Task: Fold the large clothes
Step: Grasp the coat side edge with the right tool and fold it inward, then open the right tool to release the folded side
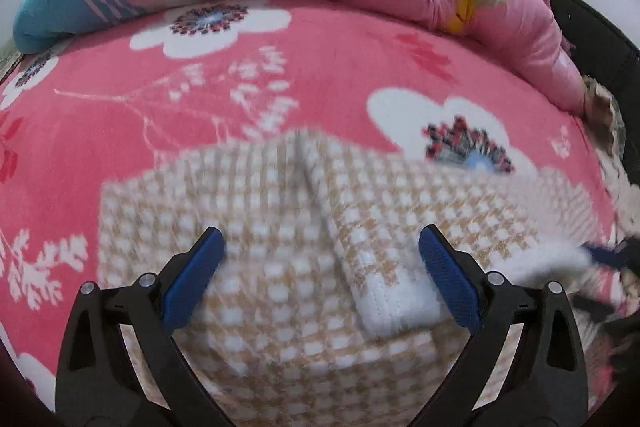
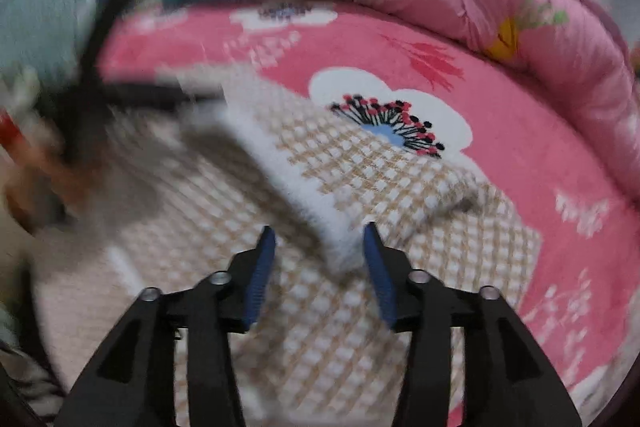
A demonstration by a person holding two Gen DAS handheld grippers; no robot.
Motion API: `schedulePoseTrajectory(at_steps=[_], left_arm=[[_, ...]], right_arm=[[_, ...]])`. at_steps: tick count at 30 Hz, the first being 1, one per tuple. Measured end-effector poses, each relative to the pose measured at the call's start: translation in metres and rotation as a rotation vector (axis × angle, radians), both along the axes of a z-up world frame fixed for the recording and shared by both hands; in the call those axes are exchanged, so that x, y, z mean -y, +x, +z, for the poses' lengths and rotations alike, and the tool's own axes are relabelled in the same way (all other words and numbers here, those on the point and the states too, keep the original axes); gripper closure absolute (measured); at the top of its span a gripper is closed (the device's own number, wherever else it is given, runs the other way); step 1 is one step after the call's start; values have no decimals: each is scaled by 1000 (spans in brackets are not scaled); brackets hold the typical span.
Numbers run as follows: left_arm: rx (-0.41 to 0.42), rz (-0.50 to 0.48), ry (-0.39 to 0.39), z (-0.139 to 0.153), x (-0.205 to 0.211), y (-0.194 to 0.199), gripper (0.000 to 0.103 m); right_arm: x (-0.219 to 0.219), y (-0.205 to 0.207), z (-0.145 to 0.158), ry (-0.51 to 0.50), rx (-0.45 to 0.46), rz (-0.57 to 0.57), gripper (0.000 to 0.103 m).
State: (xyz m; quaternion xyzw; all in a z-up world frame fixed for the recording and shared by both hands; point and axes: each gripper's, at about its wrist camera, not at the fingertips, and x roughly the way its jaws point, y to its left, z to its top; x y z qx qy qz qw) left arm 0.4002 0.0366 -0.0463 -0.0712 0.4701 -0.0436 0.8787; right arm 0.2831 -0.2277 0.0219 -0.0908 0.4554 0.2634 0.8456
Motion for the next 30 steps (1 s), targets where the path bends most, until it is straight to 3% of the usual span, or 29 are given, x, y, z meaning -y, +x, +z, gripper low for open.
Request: schedulePoseTrajectory(at_steps=[3, 6, 7, 9, 10, 11, 12, 14, 17, 20, 22, 23, 26, 28, 30], left_arm=[[20, -18, 29, 1, 5, -3, 8], [17, -22, 36, 0, 8, 4, 8], [18, -21, 37, 0, 8, 7, 8], [26, -26, 46, -1, 7, 3, 8], [30, -30, 50, -2, 8, 3, 8], [35, -34, 54, -3, 7, -2, 8], [39, -39, 58, -3, 7, -7, 8], [46, -51, 72, -7, 8, -7, 8], [56, -72, 85, -6, 5, -31, 8], [54, -90, 94, -8, 9, -31, 8], [56, -97, 96, -8, 13, -36, 7], [58, -100, 94, -8, 16, -32, 7], [64, -103, 80, -9, 14, -31, 7], [68, -103, 75, -10, 9, -33, 7], [72, -103, 70, -9, 10, -30, 7]], right_arm=[[50, 11, 17, 296, -85, -142, 39], [84, 40, -1, 422, -227, -329, 39], [88, 48, -9, 432, -263, -363, 41], [86, 62, -25, 454, -324, -371, 57], [83, 68, -31, 448, -349, -375, 64], [79, 74, -36, 428, -367, -378, 81], [72, 82, -39, 389, -369, -376, 90], [66, 94, -36, 357, -343, -381, 92], [60, 110, -22, 287, -241, -357, 92], [58, 116, -45, 187, -274, -353, 91], [56, 112, -55, 127, -282, -345, 76], [58, 106, -46, 92, -257, -386, 68], [59, 90, -12, 98, -195, -421, 66], [46, 78, 16, 111, -101, -375, 66], [24, 73, 27, 143, -63, -296, 66]])
